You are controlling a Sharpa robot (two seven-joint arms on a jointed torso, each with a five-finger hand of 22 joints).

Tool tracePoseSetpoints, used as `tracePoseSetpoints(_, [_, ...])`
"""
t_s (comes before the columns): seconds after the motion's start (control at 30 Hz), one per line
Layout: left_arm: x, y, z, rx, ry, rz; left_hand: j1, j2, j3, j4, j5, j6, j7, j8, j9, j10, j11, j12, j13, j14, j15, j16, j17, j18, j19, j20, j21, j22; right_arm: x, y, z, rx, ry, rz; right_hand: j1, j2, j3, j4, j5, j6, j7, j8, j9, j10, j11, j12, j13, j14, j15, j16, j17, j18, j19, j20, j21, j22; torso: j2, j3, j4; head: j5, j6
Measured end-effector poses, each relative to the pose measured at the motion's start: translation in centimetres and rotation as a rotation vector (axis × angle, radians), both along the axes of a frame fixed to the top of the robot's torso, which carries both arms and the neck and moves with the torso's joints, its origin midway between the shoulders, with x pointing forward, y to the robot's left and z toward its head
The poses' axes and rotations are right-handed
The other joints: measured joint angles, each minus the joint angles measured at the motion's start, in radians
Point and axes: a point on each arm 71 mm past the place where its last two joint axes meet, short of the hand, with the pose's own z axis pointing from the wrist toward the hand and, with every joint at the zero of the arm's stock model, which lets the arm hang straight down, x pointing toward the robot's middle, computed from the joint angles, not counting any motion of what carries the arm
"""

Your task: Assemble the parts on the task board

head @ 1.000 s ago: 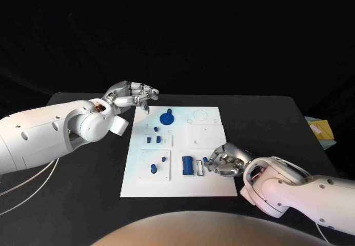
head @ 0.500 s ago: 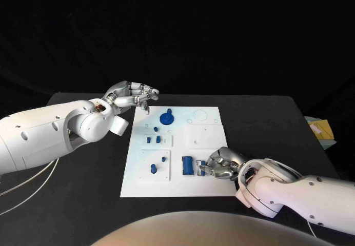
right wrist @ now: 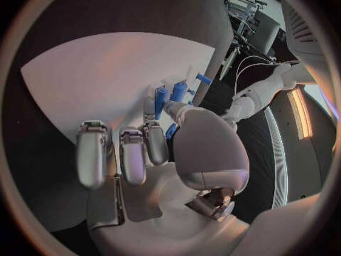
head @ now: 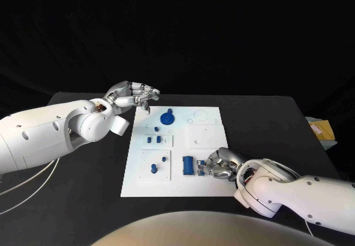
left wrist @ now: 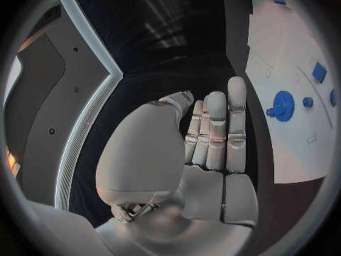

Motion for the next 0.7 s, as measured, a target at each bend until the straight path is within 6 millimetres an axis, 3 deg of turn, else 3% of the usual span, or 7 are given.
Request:
tracePoseSetpoints(0.4, [-0.03,0.04,0.00,0.000,0.001,0.000,-0.003,0.003,0.000,0.000,0.000,-0.004,0.004,0.000,0.002,0.000,0.000,0.004,0.000,0.000,0.000,0.000,0.000,0.000,0.000,0.000,0.000,-0.001,0.10,0.07,-0.07,-0.009,-0.002,0.012,-0.004,-0.004,-0.010,-0.010,-0.011,-0.001,0.001,0.000,0.000,0.000,0.000,0.000,0.000,0.000,0.000,0.000,0.000,0.000,0.000,0.000,-0.004,0.000,0.000,-0.0005,0.0009,0.003,0.000])
tracePoseSetpoints(0.63, [-0.05,0.07,0.00,0.001,0.002,0.000,-0.004,0.004,0.000,0.000,0.000,-0.004,0.004,0.000,0.002,0.000,0.000,0.004,0.000,0.000,0.000,0.000,0.000,0.000,0.000,0.000,0.000,-0.001,0.09,0.07,-0.16,-0.021,-0.002,0.024,-0.033,-0.033,-0.052,0.012,-0.025,-0.004,0.004,0.000,-0.003,0.000,0.000,0.000,0.000,0.000,0.000,0.000,0.000,0.000,0.000,0.000,-0.006,0.001,0.000,-0.0009,0.0009,0.005,0.000])
tracePoseSetpoints(0.7, [-0.05,0.08,0.00,0.001,0.002,0.000,-0.004,0.004,0.000,0.000,0.000,-0.004,0.004,0.000,0.002,0.000,0.000,0.004,0.000,0.000,0.000,0.000,0.000,0.000,0.000,0.000,0.000,-0.001,0.07,0.06,-0.20,-0.025,-0.001,0.027,-0.054,-0.031,-0.074,0.021,-0.025,-0.004,0.004,0.000,-0.002,0.000,0.000,0.000,0.000,0.000,0.000,0.000,0.000,0.000,0.000,0.000,-0.006,0.001,0.000,-0.0009,0.0009,0.006,0.000])
